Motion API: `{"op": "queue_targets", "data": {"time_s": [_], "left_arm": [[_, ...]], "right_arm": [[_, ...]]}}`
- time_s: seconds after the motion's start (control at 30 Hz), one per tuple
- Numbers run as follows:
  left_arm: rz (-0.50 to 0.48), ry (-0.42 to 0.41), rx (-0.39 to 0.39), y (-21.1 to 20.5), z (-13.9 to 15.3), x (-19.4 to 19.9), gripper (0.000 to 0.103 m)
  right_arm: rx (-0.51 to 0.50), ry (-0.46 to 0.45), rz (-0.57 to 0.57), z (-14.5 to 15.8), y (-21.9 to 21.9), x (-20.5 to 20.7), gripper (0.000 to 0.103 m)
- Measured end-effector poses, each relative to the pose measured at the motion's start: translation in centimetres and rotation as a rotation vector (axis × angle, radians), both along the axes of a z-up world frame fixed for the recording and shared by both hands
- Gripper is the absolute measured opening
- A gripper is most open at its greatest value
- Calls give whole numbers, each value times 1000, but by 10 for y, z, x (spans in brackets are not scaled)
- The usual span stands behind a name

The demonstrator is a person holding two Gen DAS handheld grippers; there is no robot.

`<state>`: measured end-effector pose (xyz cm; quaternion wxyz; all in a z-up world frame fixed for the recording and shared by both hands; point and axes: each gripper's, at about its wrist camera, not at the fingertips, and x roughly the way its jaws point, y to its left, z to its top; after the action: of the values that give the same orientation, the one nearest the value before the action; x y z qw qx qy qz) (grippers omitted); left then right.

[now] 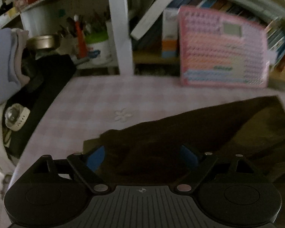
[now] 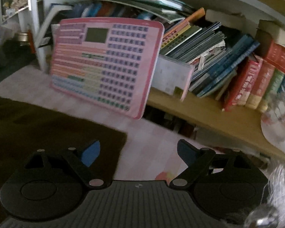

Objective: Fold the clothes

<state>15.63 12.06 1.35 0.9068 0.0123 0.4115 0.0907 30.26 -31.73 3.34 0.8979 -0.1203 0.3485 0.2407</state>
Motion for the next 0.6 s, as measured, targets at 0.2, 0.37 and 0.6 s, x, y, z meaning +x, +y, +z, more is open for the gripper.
{"op": "queue_targets", "data": {"time_s": [0.2, 0.37, 0.6], "left_arm": [[-9, -20, -16, 10, -6, 16, 90], [-78, 23, -56, 16, -16, 33, 89], [-153, 33, -72, 26, -28, 49, 88]], "right_arm": [[-8, 18, 39, -22, 15, 29, 88], [-28, 45, 98, -40, 32, 43, 87], [-23, 85, 167, -64, 55, 57, 73]]}}
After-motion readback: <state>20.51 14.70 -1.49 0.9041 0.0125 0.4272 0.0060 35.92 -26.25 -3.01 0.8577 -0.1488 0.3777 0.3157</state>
